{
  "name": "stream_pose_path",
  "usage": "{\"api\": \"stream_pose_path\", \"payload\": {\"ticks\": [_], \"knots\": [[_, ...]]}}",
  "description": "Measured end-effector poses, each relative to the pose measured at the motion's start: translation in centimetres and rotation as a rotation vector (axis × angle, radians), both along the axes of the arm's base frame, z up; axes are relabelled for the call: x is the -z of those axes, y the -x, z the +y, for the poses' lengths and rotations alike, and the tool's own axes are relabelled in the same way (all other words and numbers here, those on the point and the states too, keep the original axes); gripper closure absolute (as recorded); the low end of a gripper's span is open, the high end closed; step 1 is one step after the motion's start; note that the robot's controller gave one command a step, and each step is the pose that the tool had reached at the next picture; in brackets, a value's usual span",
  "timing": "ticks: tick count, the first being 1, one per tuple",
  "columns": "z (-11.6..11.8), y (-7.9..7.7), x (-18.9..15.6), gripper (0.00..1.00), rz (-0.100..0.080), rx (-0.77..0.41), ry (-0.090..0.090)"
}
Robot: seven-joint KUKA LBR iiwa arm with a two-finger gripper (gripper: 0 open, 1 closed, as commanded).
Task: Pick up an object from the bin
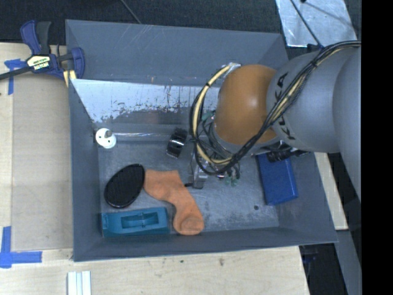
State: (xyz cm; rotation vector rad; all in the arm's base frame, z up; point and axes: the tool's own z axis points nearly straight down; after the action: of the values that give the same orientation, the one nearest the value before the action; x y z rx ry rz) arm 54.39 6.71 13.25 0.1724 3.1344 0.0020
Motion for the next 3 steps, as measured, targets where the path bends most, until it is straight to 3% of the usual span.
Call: {"api": "stream_pose_path", "payload": {"ticks": [1,2,3], "knots": [[1.7,-0.9,-4.5,1.00,0.002,0.257,0.002],[-1.4,-1.0,-6.2,1.00,-0.002,0.142,-0.002],[-2.8,-0.9,-7.7,1.00,-0.002,0.116,0.008]]}}
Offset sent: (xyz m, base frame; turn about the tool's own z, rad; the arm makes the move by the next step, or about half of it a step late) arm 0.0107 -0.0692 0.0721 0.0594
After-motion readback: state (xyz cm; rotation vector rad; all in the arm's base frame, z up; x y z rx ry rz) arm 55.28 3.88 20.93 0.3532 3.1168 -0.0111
